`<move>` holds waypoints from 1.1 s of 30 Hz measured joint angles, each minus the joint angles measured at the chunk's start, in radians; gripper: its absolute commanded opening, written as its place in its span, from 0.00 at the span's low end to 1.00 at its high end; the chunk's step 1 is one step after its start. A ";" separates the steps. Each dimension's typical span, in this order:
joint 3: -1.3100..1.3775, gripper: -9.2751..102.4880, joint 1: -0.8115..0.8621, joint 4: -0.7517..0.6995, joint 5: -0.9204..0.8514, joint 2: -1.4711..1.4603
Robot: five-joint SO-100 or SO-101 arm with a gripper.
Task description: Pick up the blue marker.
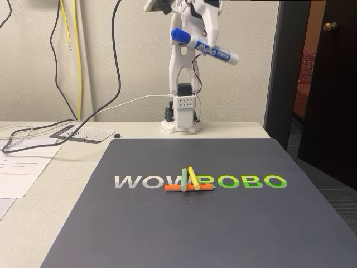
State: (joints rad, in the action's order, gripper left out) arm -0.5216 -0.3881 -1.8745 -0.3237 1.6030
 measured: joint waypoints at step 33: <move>-1.681 0.08 0.149 0.676 0.293 1.066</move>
State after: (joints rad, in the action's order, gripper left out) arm -2.2028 -0.2393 -1.1980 -0.0307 2.6691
